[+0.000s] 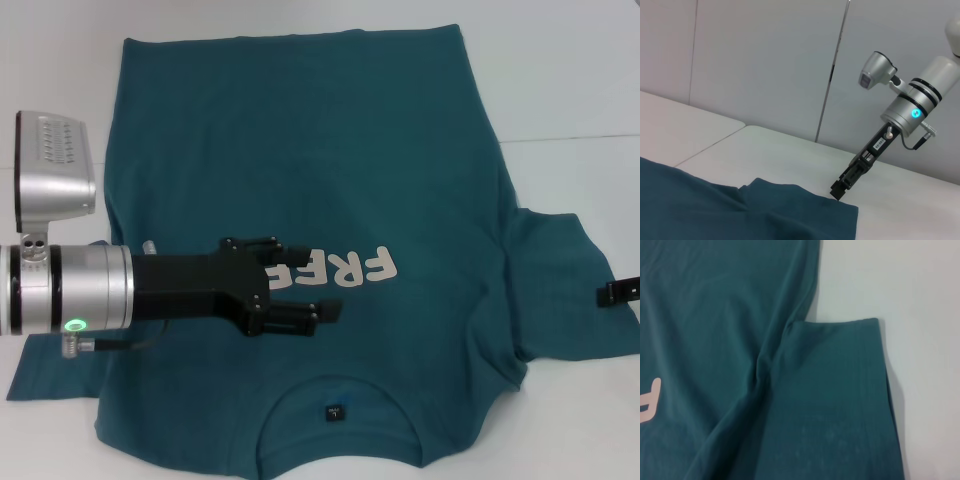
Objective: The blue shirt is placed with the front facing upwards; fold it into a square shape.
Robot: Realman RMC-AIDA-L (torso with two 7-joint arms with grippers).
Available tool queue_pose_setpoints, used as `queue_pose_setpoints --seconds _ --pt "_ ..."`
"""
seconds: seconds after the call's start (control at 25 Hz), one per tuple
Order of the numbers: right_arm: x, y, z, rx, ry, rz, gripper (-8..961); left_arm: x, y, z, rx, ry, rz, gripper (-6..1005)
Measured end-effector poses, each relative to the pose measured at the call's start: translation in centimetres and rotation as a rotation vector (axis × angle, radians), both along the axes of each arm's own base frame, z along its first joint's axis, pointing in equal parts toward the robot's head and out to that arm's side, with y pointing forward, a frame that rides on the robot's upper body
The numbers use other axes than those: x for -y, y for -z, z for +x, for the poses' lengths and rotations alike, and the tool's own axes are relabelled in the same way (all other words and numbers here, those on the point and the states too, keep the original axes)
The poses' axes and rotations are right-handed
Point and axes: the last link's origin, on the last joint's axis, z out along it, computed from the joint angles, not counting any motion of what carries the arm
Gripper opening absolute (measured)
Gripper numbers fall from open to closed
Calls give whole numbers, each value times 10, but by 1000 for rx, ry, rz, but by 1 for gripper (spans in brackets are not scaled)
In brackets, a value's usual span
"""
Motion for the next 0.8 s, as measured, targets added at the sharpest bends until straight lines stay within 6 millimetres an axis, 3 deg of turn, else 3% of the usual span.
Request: queue_pose_setpoints --seconds 0.8 --pt "1 8 3 -7 10 1 898 -1 0 2 -1 5 0 875"
